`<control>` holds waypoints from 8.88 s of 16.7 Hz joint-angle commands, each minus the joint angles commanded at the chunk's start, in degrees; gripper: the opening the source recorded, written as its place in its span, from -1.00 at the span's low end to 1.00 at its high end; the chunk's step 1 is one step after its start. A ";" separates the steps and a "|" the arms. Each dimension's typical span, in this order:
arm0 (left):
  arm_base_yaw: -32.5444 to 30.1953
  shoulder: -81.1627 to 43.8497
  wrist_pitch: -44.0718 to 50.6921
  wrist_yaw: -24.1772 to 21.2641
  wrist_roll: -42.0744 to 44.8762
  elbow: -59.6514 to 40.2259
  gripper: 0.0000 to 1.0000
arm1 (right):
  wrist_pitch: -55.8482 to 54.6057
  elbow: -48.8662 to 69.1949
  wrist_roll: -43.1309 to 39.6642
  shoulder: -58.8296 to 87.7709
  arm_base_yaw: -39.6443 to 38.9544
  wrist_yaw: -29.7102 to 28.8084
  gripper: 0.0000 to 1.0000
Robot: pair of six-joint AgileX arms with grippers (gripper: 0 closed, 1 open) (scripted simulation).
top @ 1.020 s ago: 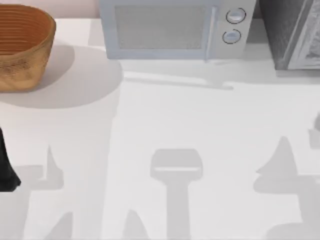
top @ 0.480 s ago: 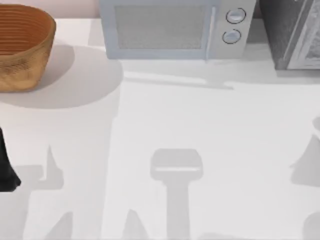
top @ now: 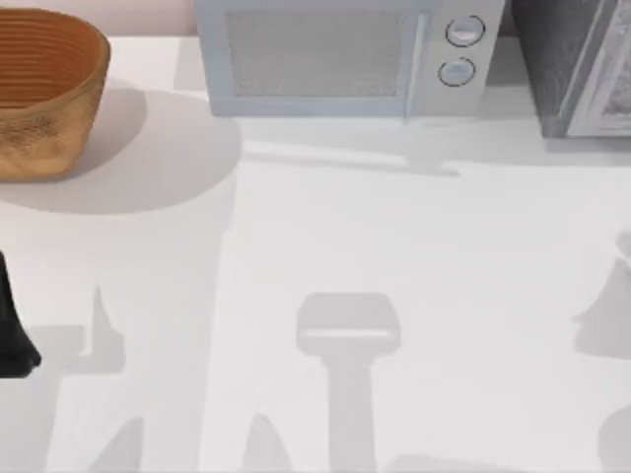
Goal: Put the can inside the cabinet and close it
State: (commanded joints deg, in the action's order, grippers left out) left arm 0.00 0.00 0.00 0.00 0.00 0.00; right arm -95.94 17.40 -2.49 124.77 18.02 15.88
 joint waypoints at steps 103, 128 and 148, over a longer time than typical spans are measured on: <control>0.00 0.00 0.00 0.00 0.00 0.00 1.00 | 110.48 41.35 3.09 -78.71 -24.26 -22.67 -1.00; 0.00 0.00 0.00 0.00 0.00 0.00 1.00 | 125.55 103.45 3.50 -32.49 -26.70 -25.82 -1.00; 0.00 0.00 0.00 0.00 0.00 0.00 1.00 | 134.92 141.29 3.48 -5.01 -23.52 -23.00 -0.40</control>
State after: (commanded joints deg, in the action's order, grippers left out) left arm 0.00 0.00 0.00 0.00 0.00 0.00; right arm 38.99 158.70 0.99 119.76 -5.51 -7.13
